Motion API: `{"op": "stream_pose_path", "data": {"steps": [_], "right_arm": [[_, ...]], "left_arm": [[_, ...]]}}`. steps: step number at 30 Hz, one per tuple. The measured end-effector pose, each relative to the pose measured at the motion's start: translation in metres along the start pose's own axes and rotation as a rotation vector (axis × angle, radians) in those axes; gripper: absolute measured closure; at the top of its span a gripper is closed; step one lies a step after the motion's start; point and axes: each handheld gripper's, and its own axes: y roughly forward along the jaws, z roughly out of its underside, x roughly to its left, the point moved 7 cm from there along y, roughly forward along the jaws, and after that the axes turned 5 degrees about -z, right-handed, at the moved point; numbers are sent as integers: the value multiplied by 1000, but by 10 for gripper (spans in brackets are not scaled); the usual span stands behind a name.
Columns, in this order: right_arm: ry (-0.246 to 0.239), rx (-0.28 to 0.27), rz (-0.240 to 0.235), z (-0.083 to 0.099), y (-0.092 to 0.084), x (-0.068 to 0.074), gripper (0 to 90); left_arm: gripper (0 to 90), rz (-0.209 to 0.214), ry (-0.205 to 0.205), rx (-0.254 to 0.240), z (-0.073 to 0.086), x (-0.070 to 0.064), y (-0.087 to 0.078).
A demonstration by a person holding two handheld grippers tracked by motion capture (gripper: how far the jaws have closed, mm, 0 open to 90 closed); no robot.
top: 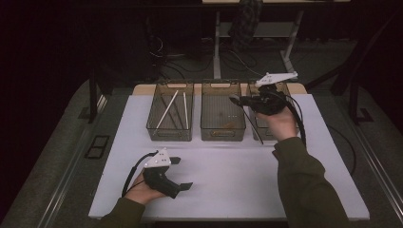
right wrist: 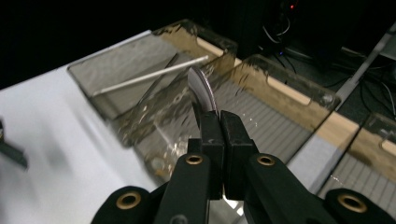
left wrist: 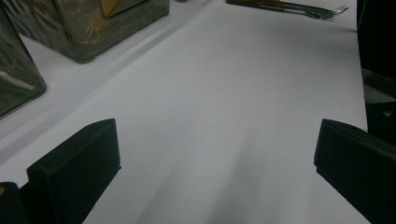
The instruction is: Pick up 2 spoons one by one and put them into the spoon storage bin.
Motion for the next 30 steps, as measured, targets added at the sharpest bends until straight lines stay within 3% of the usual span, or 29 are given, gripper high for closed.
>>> {"op": "stream_pose_path", "data": {"steps": [6, 9, 17, 23, 30], "right_arm": [[15, -8, 36, -17, 23, -11, 886], [42, -38, 34, -22, 33, -15, 886], [49, -41, 87, -31, 54, -26, 886], [72, -48, 99, -30, 71, -33, 886], [73, 26, 114, -9, 92, -35, 886]], "left_arm": [[0, 6, 0, -5, -1, -1, -1], [0, 8, 4, -7, -1, -1, -1], [0, 16, 6, -10, -2, -2, -1], [0, 18, -1, -18, -2, -2, -3], [0, 23, -2, -20, -2, -2, -3]]}}
